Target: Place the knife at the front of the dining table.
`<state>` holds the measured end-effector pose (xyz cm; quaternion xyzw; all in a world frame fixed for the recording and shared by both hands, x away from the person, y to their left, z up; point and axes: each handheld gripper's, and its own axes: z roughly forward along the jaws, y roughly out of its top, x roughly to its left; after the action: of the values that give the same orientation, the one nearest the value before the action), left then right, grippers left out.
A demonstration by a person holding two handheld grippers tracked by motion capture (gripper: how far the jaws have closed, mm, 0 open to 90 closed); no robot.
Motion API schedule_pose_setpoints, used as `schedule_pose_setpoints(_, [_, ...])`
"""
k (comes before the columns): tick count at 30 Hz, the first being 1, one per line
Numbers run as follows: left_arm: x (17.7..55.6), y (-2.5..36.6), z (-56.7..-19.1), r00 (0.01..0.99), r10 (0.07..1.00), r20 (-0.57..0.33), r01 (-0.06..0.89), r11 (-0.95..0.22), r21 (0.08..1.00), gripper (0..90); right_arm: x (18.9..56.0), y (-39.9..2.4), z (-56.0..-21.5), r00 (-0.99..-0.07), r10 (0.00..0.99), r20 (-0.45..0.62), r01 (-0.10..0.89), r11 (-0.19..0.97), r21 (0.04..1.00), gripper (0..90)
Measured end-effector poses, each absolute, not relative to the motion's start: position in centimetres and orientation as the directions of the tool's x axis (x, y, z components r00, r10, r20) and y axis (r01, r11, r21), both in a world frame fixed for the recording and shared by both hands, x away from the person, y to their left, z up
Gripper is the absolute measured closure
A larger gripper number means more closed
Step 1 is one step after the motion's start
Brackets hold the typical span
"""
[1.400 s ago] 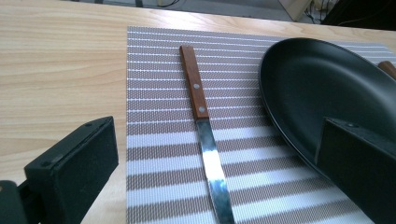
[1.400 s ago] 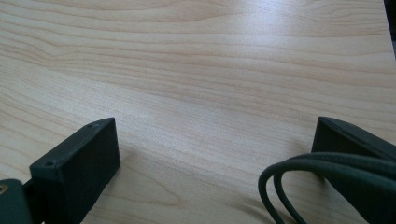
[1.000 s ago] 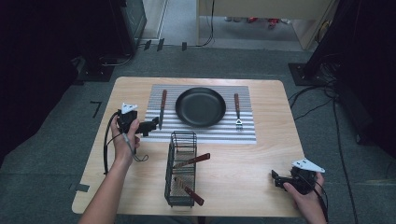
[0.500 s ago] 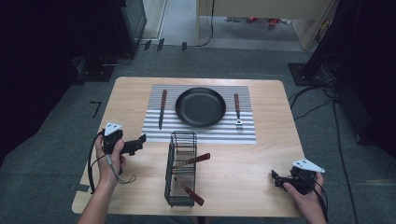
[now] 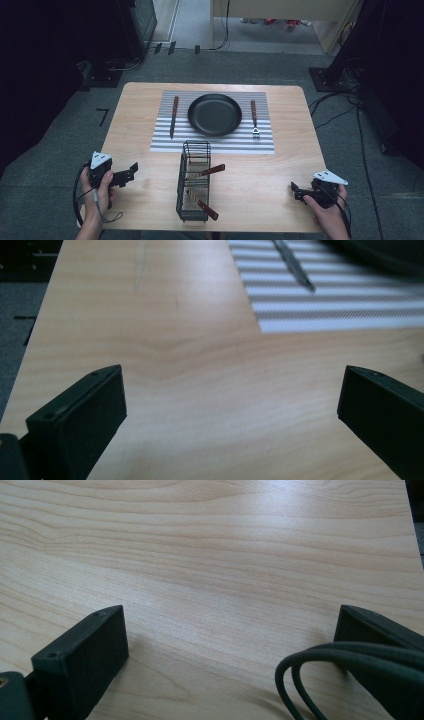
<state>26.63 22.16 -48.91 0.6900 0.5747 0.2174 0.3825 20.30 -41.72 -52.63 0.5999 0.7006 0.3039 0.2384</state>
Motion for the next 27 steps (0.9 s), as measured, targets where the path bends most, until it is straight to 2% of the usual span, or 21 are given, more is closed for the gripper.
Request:
schedule_pose_setpoints(8, [24.5,23.9,-50.7,0.208,0.972,-0.11,0.647,-0.053,0.761,0.0,20.3,-41.7,-52.6,-0.16,0.987,0.031,0.697,0.091,0.712,1.2])
schedule_pose_setpoints(14, [24.1,23.9,-51.7,0.199,0.978,-0.068,0.662,-0.083,0.745,0.0,20.3,-41.7,-52.6,-0.159,0.987,0.031,0.697,0.09,0.712,1.2])
schedule_pose_setpoints(16, [24.1,23.6,-51.7,0.209,0.976,-0.057,0.66,-0.098,0.745,0.0,20.3,-41.8,-52.6,-0.154,0.988,0.03,0.698,0.087,0.711,1.2])
schedule_pose_setpoints(19, [24.2,22.8,-51.9,0.228,0.974,0.005,0.67,-0.161,0.725,0.0,20.3,-41.8,-52.6,-0.154,0.988,0.03,0.697,0.087,0.711,1.2])
schedule_pose_setpoints(21, [24.2,22.6,-51.9,0.259,0.966,0.004,0.682,-0.185,0.708,0.0,20.3,-41.8,-52.6,-0.154,0.988,0.03,0.698,0.087,0.711,1.2])
schedule_pose_setpoints(27, [24.2,22.5,-51.9,0.254,0.967,0.003,0.683,-0.182,0.707,0.0,20.3,-41.7,-52.6,-0.154,0.988,0.03,0.697,0.087,0.711,1.2])
